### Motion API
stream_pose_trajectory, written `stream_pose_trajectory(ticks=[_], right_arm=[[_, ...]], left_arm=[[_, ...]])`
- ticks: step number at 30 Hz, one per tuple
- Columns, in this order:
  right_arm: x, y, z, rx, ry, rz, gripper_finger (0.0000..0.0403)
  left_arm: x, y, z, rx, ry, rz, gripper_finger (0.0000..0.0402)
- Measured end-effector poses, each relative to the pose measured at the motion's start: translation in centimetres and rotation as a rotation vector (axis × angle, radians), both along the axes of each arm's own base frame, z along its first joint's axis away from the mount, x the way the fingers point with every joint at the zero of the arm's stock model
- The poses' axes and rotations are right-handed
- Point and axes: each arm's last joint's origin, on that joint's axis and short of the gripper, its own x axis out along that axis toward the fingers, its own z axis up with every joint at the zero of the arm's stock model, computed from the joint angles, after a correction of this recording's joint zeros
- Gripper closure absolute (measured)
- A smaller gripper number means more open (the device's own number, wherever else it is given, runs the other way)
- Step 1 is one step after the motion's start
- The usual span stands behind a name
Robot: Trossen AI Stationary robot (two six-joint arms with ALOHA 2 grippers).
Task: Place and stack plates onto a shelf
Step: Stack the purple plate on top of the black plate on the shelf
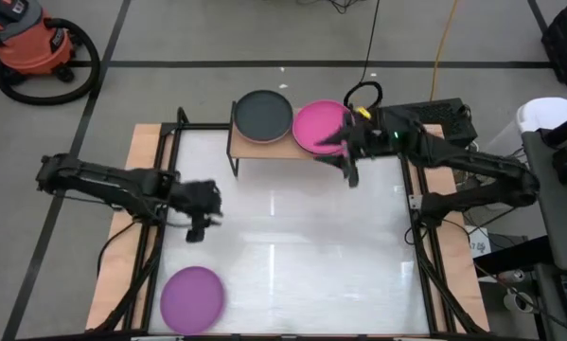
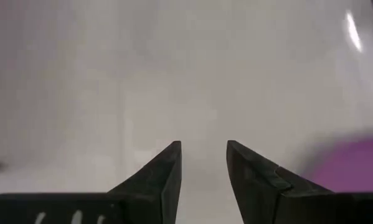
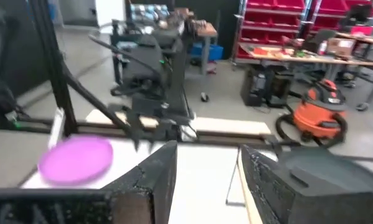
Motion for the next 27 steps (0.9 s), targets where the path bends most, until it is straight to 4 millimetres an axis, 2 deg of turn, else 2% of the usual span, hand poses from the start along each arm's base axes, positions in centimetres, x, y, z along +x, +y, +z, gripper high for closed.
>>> stream_pose_trajectory(ticks=[3, 7, 11, 15, 21, 27], right_arm=[[-1.5, 1.9, -2.7, -0.048, 0.02, -0.038, 0.0243], [-3.2, 3.9, -6.4, -0.097, -0.069, -0.047, 0.0243], [-4.6, 4.7, -9.0, -0.12, -0.229, -0.034, 0.0243], [-5.7, 5.1, -11.2, -0.09, -0.283, -0.023, 0.0243], [-6.5, 5.1, -13.6, -0.073, -0.314, -0.033, 0.0243], [-6.7, 5.2, -14.0, -0.038, -0.325, -0.043, 0.0243]], left_arm=[[0.6, -1.7, -1.5, -0.08, 0.144, -0.033, 0.027], [1.0, -4.1, -3.1, -0.094, 0.267, -0.059, 0.0271], [1.1, -6.3, -4.6, -0.069, 0.351, -0.124, 0.0271], [1.0, -8.3, -5.9, -0.068, 0.432, -0.117, 0.0271], [1.2, -10.7, -7.7, -0.051, 0.469, -0.158, 0.0271], [1.5, -11.4, -9.2, -0.029, 0.521, -0.122, 0.0271]])
